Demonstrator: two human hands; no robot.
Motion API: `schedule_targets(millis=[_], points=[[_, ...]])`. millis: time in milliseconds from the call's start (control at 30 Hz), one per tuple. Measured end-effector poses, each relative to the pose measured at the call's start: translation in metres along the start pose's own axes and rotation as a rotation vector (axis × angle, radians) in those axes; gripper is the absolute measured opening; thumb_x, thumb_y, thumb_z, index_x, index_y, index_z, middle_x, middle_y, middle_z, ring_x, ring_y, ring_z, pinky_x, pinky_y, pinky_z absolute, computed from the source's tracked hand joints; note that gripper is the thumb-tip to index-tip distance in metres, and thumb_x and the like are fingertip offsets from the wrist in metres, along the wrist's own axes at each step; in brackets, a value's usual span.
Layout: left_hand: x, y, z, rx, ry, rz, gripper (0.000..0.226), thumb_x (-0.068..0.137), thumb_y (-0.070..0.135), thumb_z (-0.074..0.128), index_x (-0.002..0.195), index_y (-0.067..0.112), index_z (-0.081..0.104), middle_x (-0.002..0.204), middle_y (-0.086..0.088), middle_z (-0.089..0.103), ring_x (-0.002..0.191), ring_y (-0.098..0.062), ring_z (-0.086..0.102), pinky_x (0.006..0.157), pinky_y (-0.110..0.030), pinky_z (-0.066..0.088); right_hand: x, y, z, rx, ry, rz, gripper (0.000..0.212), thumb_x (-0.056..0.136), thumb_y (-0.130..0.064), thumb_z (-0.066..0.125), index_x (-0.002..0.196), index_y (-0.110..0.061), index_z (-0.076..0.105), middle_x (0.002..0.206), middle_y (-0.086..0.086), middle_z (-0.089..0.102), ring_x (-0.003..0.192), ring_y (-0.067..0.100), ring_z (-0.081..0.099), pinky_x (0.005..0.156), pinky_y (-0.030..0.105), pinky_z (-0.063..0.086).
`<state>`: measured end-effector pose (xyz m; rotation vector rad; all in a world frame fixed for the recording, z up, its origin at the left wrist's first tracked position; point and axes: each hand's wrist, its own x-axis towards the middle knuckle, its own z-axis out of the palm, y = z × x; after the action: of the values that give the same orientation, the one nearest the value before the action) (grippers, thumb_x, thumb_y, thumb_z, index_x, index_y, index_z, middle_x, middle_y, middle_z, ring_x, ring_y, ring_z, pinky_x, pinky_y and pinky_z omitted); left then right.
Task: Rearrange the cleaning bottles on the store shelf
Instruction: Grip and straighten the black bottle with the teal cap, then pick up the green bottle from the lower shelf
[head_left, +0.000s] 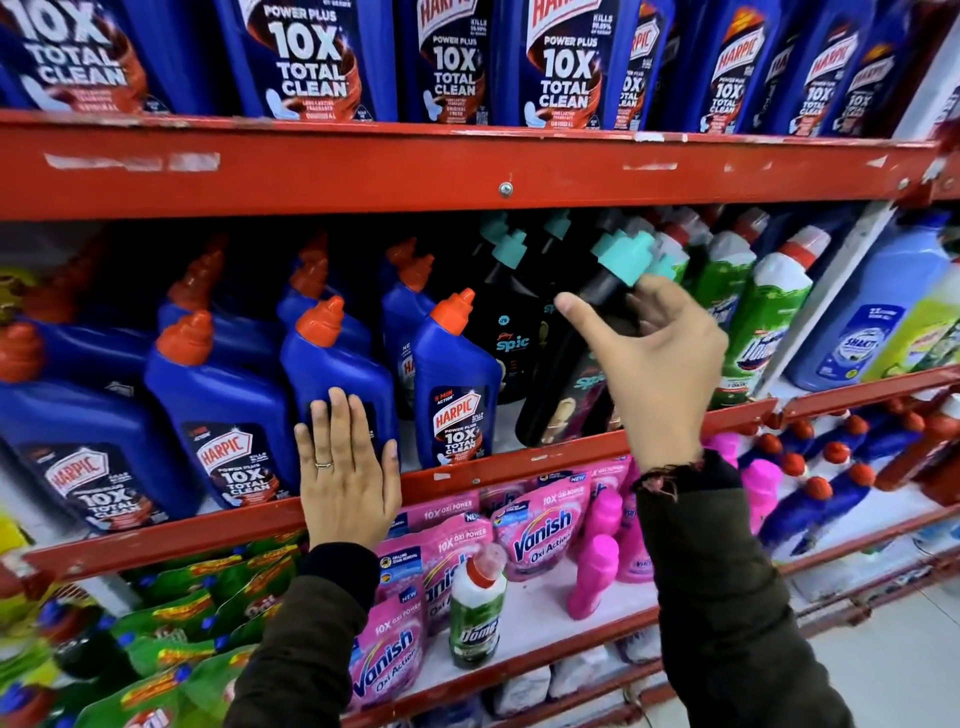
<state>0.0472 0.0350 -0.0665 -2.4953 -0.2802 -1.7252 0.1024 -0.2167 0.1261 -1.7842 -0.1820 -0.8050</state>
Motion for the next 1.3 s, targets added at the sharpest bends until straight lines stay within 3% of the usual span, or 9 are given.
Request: schedule_targets(millis=[233,633,700,800,933,1033,1100,1200,1300], points=[[0.002,0.002,-0.002,0.013,0.009,-0.001,0.079,0.104,0.03,0.041,0.164,0.004,-0.003,0.172,-0.009,-0.012,0.161,-0.025,-0.01,0.131,-0.045,-0.004,-0.011,0.006,0.031,-0.146,-0.096,-0.025,0.061,0.068,-0.068,0.088,0.108,-0.024,0.078,0.107,-0.006,0.082,0.106,0.017,0.076,0.088,0.039,0.061],[0.001,0.001,-0.002,-0.004,-0.008,-0.002,0.079,0.104,0.03,0.042,0.164,0.005,-0.003,0.172,-0.008,-0.013,0.16,-0.025,-0.011,0.131,-0.045,-0.004,-0.014,0.021,0.036,-0.266,-0.176,-0.112,0.072,0.077,-0.062,0.085,0.135,-0.025,0.068,0.133,-0.004,0.074,0.126,0.018,0.068,0.097,0.035,0.056],[0.001,0.0,-0.002,-0.006,-0.01,-0.004,0.079,0.104,0.029,0.042,0.164,0.005,-0.003,0.172,-0.008,-0.014,0.16,-0.025,-0.012,0.131,-0.045,-0.005,-0.023,0.029,0.031,-0.155,-0.145,-0.143,0.073,0.08,-0.053,0.087,0.14,-0.021,0.06,0.137,-0.003,0.065,0.122,0.018,0.065,0.098,0.033,0.054],[0.0,0.0,-0.002,-0.015,-0.018,-0.007,0.077,0.106,0.03,0.041,0.164,0.006,-0.004,0.172,-0.007,-0.015,0.16,-0.024,-0.012,0.131,-0.046,-0.005,-0.052,0.045,0.023,-0.064,-0.114,-0.11,0.066,0.083,-0.05,0.087,0.133,-0.023,0.053,0.124,-0.002,0.052,0.094,0.014,0.062,0.078,0.038,0.058],[0.001,0.001,-0.004,-0.022,-0.023,-0.006,0.071,0.111,0.033,0.032,0.164,0.008,-0.008,0.171,-0.005,-0.019,0.159,-0.023,-0.016,0.131,-0.045,-0.006,-0.109,0.08,0.018,-0.131,-0.395,0.003,0.073,0.074,-0.067,0.084,0.124,-0.027,0.05,0.118,-0.007,0.05,0.092,0.002,0.056,0.071,0.021,0.054],[0.002,0.001,-0.005,-0.017,-0.039,-0.016,0.074,0.11,0.032,0.034,0.164,0.008,-0.011,0.171,-0.005,-0.019,0.159,-0.022,-0.019,0.13,-0.044,-0.008,-0.155,0.108,0.022,-0.274,-0.713,0.154,0.084,0.066,-0.08,0.08,0.124,-0.032,0.043,0.122,-0.013,0.047,0.089,0.003,0.059,0.073,0.028,0.054],[0.002,0.002,-0.006,-0.02,-0.053,-0.032,0.075,0.11,0.031,0.036,0.163,0.009,-0.013,0.17,-0.012,-0.01,0.158,-0.021,-0.02,0.13,-0.044,-0.009,-0.182,0.126,0.028,-0.37,-0.848,0.202,0.086,0.068,-0.077,0.082,0.126,-0.027,0.042,0.123,-0.009,0.049,0.092,0.01,0.064,0.077,0.031,0.055],[0.001,0.002,-0.007,-0.02,-0.065,-0.039,0.078,0.11,0.03,0.039,0.163,0.01,-0.014,0.17,-0.011,-0.012,0.158,-0.02,-0.022,0.13,-0.043,-0.009,-0.206,0.144,0.037,-0.404,-0.876,0.245,0.083,0.075,-0.062,0.084,0.132,-0.017,0.045,0.127,0.002,0.057,0.11,0.026,0.068,0.089,0.042,0.06],[0.002,0.002,-0.008,-0.025,-0.062,-0.031,0.08,0.109,0.03,0.04,0.163,0.011,-0.015,0.169,0.0,-0.027,0.157,-0.019,-0.023,0.13,-0.042,-0.01,-0.203,0.152,0.038,-0.343,-0.874,0.303,0.07,0.075,-0.05,0.09,0.124,-0.016,0.052,0.118,0.001,0.064,0.107,0.022,0.068,0.086,0.037,0.059]])
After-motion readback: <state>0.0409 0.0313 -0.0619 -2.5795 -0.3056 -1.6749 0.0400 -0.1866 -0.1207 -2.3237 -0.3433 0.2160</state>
